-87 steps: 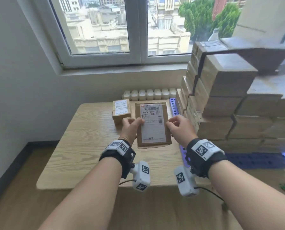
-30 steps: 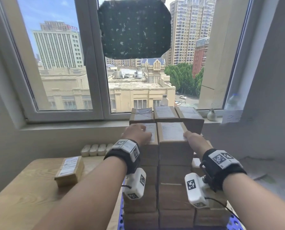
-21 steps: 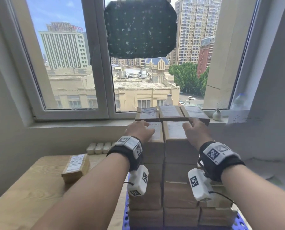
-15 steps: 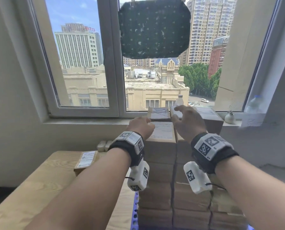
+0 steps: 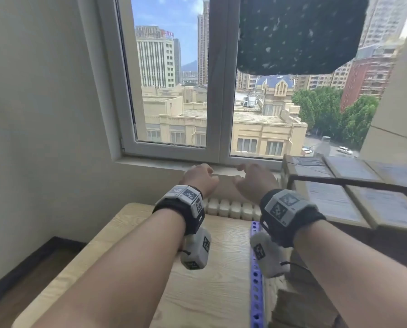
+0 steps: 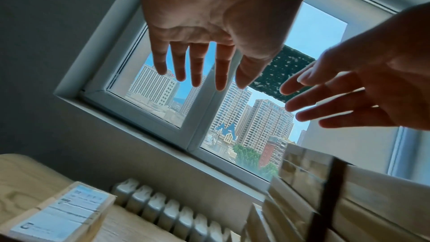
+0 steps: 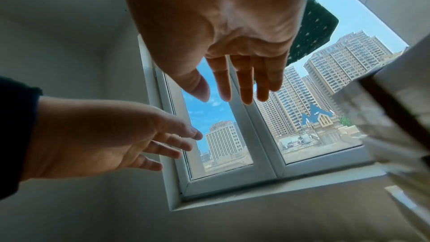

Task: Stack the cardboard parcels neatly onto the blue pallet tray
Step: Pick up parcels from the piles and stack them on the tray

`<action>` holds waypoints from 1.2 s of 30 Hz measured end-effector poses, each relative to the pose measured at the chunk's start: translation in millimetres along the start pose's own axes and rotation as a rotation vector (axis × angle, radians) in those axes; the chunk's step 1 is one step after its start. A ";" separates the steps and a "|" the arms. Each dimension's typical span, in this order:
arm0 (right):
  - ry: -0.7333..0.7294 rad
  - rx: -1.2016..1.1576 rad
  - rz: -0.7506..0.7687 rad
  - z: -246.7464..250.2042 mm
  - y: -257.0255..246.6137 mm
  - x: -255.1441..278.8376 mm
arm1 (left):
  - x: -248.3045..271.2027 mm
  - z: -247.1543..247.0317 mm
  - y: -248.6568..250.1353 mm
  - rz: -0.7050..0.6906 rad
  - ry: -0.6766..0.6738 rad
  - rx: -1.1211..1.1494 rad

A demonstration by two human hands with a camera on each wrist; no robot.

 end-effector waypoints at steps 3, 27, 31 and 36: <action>-0.036 -0.035 -0.010 -42.4 -22.8 -28.0 | -24.6 8.8 -49.5 0.043 -0.012 0.015; -0.424 -0.085 -0.461 -347.3 -10.6 -128.9 | -146.9 -128.7 -305.9 0.324 -0.402 0.191; -0.502 -0.090 -0.508 -371.8 -3.6 -127.4 | -148.3 -153.6 -322.3 0.374 -0.474 0.222; -0.507 -0.163 -0.578 -386.8 5.9 -126.1 | -146.5 -178.0 -336.0 0.414 -0.525 0.260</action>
Point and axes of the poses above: each hand's wrist, its own x-axis away from the middle knuckle, its own z-axis out of the back of the hand, y = z × x, the point moved 5 cm from there along -x, towards the middle knuckle, and after that the axes turned 3 degrees about -z, right-handed, at the moved point
